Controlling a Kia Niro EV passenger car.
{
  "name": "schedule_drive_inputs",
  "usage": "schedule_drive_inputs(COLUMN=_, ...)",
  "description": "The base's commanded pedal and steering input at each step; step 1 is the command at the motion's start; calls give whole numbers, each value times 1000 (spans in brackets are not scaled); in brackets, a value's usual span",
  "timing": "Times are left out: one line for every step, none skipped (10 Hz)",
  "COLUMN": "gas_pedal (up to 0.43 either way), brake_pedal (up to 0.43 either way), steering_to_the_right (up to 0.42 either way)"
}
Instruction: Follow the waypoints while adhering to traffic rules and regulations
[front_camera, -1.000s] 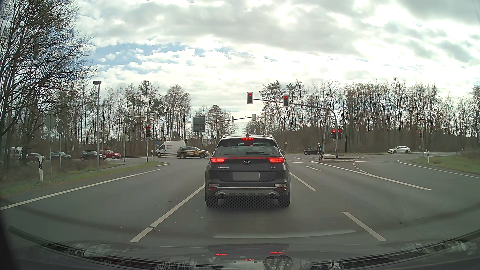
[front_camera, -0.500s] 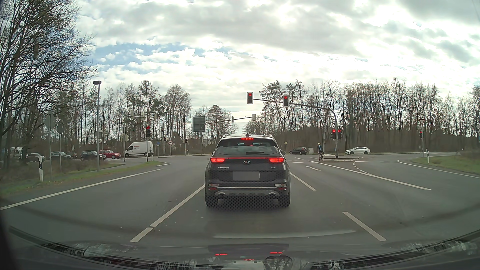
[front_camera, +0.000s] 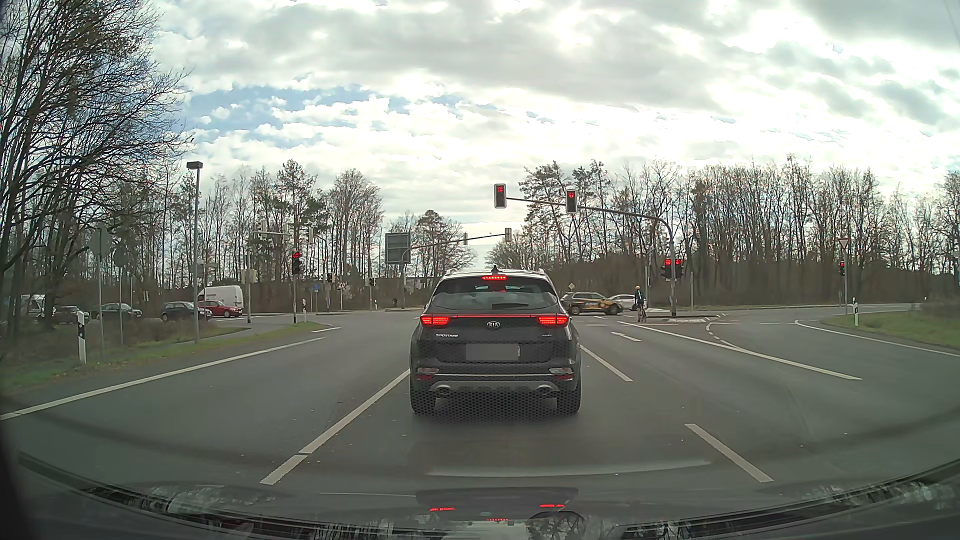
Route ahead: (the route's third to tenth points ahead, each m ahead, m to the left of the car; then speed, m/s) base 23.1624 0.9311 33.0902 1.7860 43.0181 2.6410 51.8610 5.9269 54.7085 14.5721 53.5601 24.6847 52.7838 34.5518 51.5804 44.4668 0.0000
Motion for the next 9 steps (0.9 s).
schedule_drive_inputs(gas_pedal=0, brake_pedal=299, steering_to_the_right=-1)
schedule_drive_inputs(gas_pedal=0, brake_pedal=299, steering_to_the_right=-1)
schedule_drive_inputs(gas_pedal=0, brake_pedal=299, steering_to_the_right=-1)
schedule_drive_inputs(gas_pedal=0, brake_pedal=293, steering_to_the_right=-1)
schedule_drive_inputs(gas_pedal=0, brake_pedal=299, steering_to_the_right=-1)
schedule_drive_inputs(gas_pedal=0, brake_pedal=299, steering_to_the_right=-1)
schedule_drive_inputs(gas_pedal=0, brake_pedal=299, steering_to_the_right=-2)
schedule_drive_inputs(gas_pedal=0, brake_pedal=293, steering_to_the_right=-2)
schedule_drive_inputs(gas_pedal=0, brake_pedal=299, steering_to_the_right=-2)
